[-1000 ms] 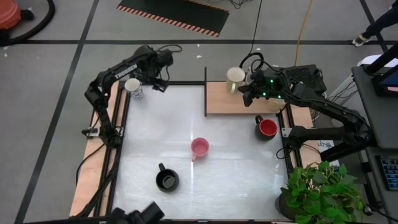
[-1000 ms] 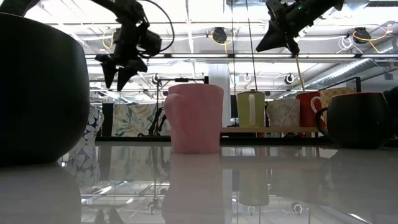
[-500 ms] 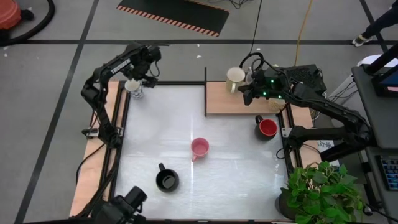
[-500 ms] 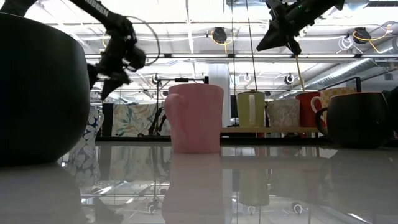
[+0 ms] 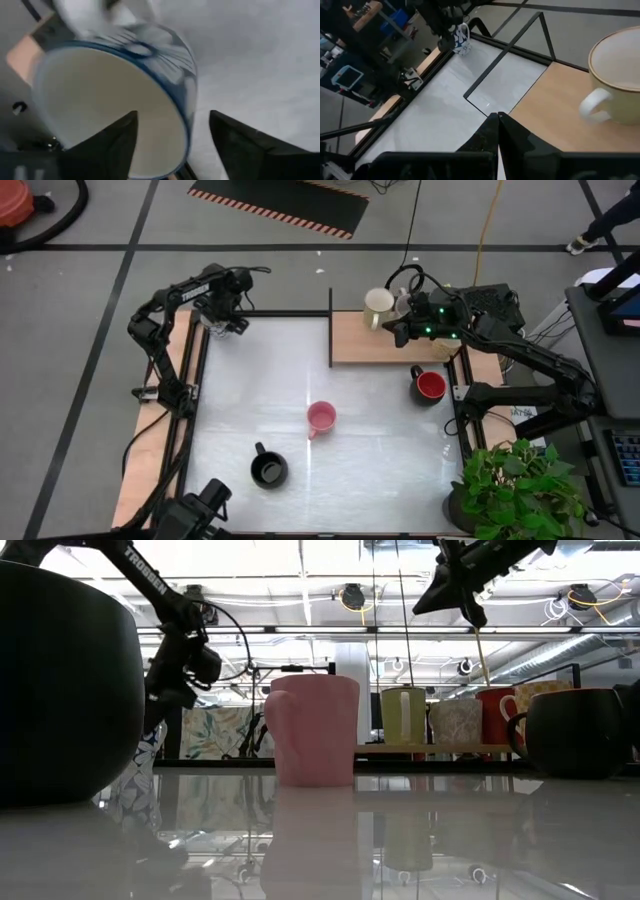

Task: Place coffee mugs
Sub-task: Put the blue patterned mug on the shelf

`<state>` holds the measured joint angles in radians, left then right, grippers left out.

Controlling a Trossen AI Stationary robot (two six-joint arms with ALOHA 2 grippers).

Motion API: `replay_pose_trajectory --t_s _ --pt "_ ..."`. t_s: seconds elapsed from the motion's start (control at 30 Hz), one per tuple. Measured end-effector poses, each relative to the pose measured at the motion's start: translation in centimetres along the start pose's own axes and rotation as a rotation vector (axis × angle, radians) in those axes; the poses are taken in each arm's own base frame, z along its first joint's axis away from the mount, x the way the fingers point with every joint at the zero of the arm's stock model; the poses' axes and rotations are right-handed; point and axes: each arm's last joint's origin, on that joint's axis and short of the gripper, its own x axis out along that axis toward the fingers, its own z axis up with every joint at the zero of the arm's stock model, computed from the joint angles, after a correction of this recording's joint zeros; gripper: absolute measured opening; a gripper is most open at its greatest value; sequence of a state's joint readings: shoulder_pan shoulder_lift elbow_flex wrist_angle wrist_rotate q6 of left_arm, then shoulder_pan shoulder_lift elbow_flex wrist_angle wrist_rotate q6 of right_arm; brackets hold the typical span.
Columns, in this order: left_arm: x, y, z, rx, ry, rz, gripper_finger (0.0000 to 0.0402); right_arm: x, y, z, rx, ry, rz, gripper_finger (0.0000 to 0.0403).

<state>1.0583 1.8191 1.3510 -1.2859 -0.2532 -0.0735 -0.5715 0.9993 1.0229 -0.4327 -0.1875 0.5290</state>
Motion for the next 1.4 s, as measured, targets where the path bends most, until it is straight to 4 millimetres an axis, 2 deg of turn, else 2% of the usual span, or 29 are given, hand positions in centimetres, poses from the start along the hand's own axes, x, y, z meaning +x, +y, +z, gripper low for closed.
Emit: replay_pose_trajectory --t_s 0.1,0.17,0.27,0.3,0.6,0.73,0.83,0.93,1.17,1.4 --pt "0.5 -0.6 -0.1 0.081 -0.005 0.002 0.0183 0.0 0.1 0.0 0.004 -0.006 0.007 0.0000" --pt "0.2 -1.2 -0.1 0.145 -0.011 0.012 0.0124 0.0 0.1 0.1 0.005 -0.008 0.008 0.0000" --pt "-1.8 -2.3 -0.4 0.210 -0.083 0.000 0.0034 0.0 0.1 0.1 0.005 -0.008 0.008 0.0000" --pt "-3.1 -2.6 -0.6 0.222 -0.124 0.016 0.0023 0.0 0.1 0.1 0.005 -0.009 0.007 0.0000" --pt "-16.5 -5.4 -2.5 0.185 -0.589 -0.055 0.0022 0.0 0.1 0.0 -0.035 -0.009 0.003 0.0000" --pt "-21.6 -6.9 -4.0 0.152 -0.821 -0.141 0.0022 0.0 0.1 0.0 -0.060 -0.010 0.001 0.0000" --pt "-24.4 -7.8 -5.2 0.104 -0.952 -0.227 0.0022 0.0 0.1 0.0 -0.083 -0.010 0.001 0.0000" --pt "-25.9 -8.7 -5.4 0.041 -1.033 -0.297 0.0022 0.0 0.1 0.0 -0.113 -0.009 0.001 0.0000" --pt "-27.1 -12.2 -4.2 0.041 -1.170 -0.449 0.0022 0.0 0.1 0.0 -0.147 -0.004 0.004 0.0000" --pt "-26.6 -15.7 -2.9 0.040 -1.179 -0.530 0.0022 0.1 0.4 -0.5 -0.141 0.058 0.049 0.0000"
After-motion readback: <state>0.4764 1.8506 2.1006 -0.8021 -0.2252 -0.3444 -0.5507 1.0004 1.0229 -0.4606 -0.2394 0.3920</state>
